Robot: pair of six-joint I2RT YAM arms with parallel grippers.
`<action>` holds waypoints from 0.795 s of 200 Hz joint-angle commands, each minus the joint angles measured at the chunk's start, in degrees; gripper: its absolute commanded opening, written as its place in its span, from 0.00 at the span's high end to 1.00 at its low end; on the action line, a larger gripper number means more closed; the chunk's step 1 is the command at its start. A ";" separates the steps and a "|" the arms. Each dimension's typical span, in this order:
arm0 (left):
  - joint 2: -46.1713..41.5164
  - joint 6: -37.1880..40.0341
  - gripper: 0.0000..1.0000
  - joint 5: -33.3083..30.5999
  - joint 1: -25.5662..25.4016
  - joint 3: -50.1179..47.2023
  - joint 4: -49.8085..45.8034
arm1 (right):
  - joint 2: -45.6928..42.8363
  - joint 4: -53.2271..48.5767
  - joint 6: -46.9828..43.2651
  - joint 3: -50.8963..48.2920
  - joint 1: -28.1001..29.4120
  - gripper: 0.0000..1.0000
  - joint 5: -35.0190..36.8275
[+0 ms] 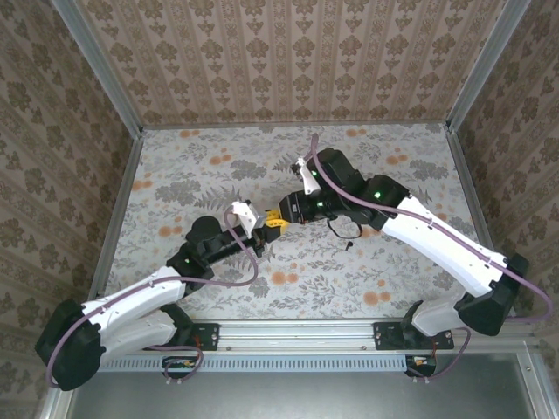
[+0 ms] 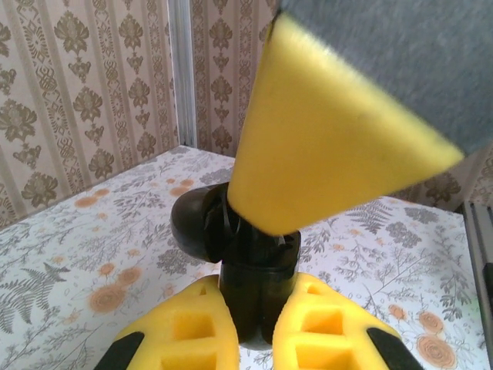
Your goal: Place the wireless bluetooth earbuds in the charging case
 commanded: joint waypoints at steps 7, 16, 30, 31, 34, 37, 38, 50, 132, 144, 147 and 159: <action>-0.39 -2.64 1.00 2.93 0.95 -1.30 3.84 | -4.20 1.32 -2.02 -0.33 -1.08 0.64 -0.69; -0.39 -3.34 1.00 3.28 1.38 -1.48 4.00 | -5.39 0.82 -2.15 -0.31 -1.59 0.63 0.02; -0.42 -4.70 1.00 3.65 2.19 -1.89 4.36 | -7.52 -0.36 -1.94 -0.46 -2.72 0.62 2.30; -0.41 -4.78 1.00 3.66 2.24 -1.91 4.41 | -7.68 -0.50 -1.96 -0.51 -2.82 0.62 2.50; -0.51 -5.04 1.00 3.71 2.47 -2.04 4.45 | -8.18 -0.85 -1.93 -0.64 -3.15 0.61 3.20; -0.51 -5.25 1.00 3.74 2.60 -2.15 4.57 | -8.70 -1.27 -1.88 -0.70 -3.42 0.61 3.93; -0.59 -5.32 1.00 3.74 2.62 -2.17 4.56 | -8.83 -1.39 -1.84 -0.72 -3.61 0.61 4.20; -0.93 -5.99 1.00 3.66 3.06 -2.66 4.54 | -10.44 -3.62 -1.03 -1.61 -5.46 0.60 7.39; -2.34 -6.49 1.00 1.99 3.44 -3.94 2.46 | -10.79 -3.48 1.58 -22.32 -23.52 0.56 -2.62; -2.20 -6.45 1.00 2.08 3.43 -3.74 2.31 | -9.12 -0.56 1.80 -25.95 -25.59 0.57 -5.11; -2.16 -6.45 1.00 2.08 3.43 -3.76 2.27 | -8.77 0.12 1.84 -26.78 -26.15 0.57 -5.53; -2.11 -6.45 1.00 2.08 3.45 -3.72 2.02 | -6.78 2.68 1.80 -29.71 -27.84 0.57 -6.31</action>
